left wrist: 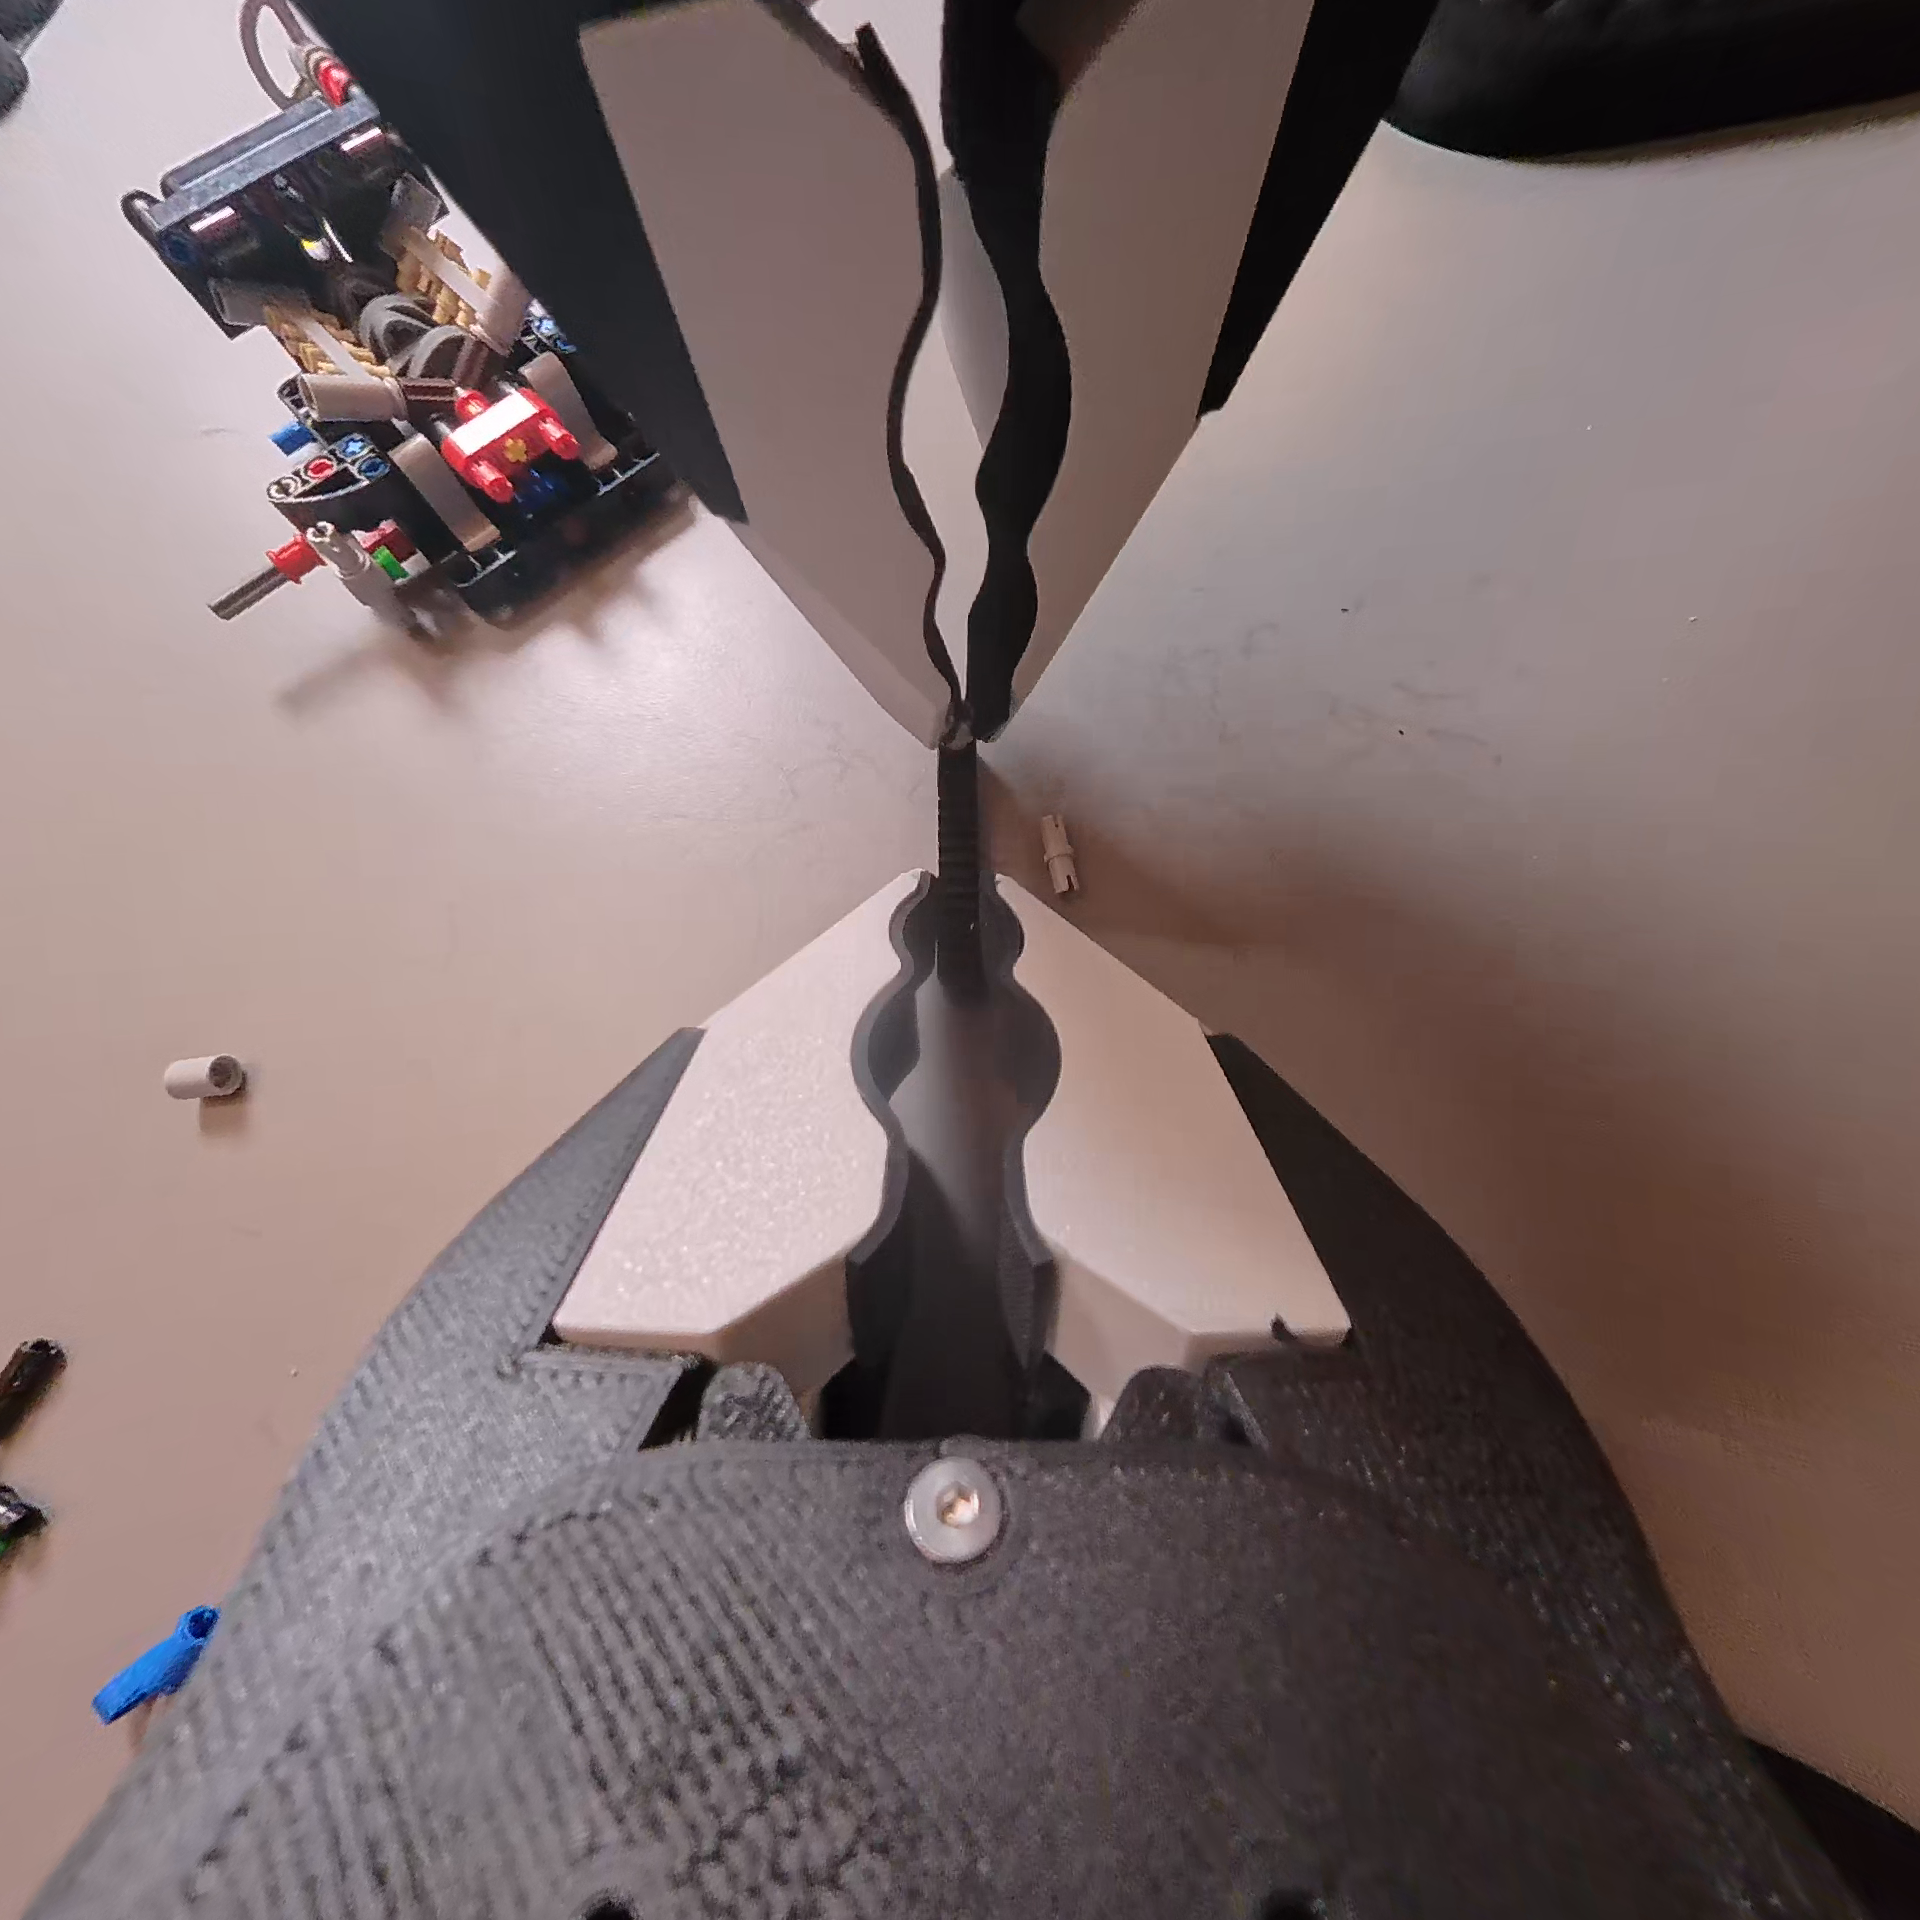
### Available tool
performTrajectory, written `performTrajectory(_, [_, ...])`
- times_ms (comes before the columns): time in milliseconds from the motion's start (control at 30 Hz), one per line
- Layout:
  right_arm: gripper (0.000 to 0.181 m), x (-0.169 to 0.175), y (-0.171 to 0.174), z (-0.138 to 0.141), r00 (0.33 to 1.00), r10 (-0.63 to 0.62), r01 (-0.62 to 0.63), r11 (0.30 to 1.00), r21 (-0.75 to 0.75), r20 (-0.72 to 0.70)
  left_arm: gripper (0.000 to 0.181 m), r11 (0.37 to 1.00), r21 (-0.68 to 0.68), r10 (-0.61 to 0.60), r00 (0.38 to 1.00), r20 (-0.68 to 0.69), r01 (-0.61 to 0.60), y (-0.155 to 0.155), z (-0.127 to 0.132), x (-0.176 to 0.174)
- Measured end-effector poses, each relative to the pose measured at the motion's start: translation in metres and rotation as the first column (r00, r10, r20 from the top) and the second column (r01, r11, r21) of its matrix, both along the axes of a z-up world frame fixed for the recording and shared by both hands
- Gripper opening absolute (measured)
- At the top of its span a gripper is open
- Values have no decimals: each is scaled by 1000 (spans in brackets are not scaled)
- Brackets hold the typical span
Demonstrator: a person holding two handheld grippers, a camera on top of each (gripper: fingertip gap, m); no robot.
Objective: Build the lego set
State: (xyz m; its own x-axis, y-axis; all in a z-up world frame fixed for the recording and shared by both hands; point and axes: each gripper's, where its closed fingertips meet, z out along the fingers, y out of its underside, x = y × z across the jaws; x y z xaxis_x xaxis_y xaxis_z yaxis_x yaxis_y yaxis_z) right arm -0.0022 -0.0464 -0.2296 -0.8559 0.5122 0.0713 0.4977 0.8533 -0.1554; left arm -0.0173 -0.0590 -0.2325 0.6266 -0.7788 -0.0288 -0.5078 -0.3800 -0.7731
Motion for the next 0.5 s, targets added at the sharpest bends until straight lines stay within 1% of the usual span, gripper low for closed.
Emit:
performTrajectory(67, [4,2,2,-5,1000,-18,18,1000,-13,-4,7,1000,-1,2,1000,1,-2,0,0,0])
performTrajectory(233, [4,2,1,-4,997,-64,61,995,-78,-45,6,1000,4,4,1000,-3,-4,0,0,0])
performTrajectory(400, [4,1,1,-5,993,-115,113,988,-102,-9,6,1000,-6,2,1000,6,-2,0,0,0])
performTrajectory(500, [4,1,0,-4,985,-160,152,982,-114,-68,6,1000,5,5,1000,-4,-5,0,0,0])
